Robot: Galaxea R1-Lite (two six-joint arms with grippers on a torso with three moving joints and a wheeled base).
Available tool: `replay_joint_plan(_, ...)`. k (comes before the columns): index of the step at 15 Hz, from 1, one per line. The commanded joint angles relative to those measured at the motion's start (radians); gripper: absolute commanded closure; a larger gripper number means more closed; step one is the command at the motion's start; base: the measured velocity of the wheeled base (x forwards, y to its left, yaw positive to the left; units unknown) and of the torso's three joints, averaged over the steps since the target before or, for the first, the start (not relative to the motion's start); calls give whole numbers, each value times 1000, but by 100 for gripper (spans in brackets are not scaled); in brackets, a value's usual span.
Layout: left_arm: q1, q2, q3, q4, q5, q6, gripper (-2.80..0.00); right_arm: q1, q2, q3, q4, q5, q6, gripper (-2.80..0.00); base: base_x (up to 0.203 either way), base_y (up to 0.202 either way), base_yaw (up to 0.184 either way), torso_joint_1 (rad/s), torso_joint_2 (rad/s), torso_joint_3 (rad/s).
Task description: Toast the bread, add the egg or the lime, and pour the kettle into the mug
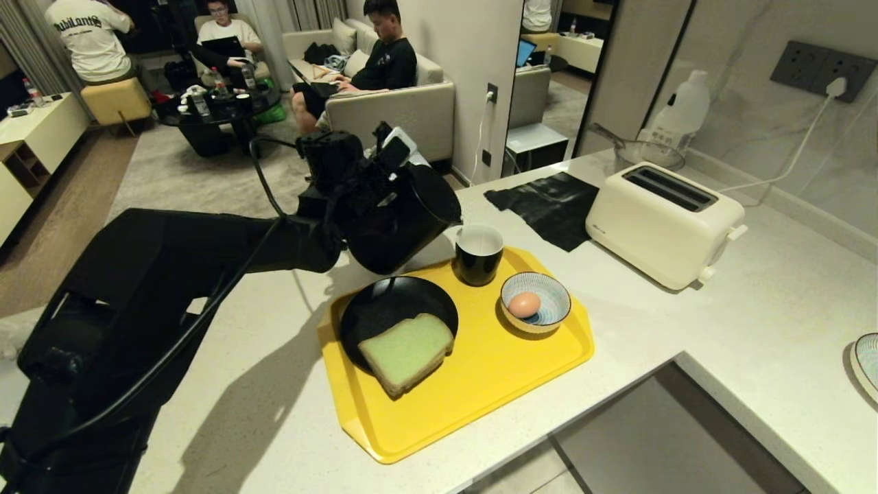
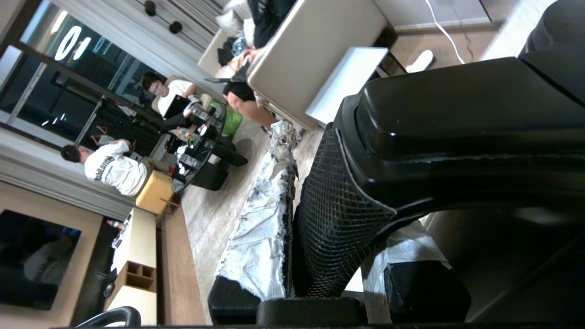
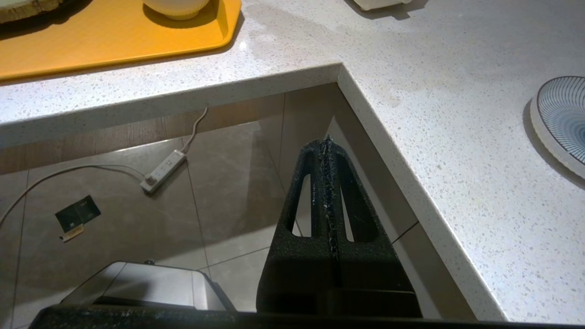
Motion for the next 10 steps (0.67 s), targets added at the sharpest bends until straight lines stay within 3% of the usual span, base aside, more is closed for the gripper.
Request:
replay_joint_plan(1,8,-34,-1,-8,1,-3,0,0,1,0,0,1,-1,0,0,0,0,0,0,0)
replay_joint_plan(6,20,-86,0,1,2,-69,0,0,1,0,1,1,-1,0,0,0,0,0,0,0)
replay_joint_plan(10,23,-151,0,60,23,-180,0,0,1,0,0,1,-1,0,0,0,0,0,0,0)
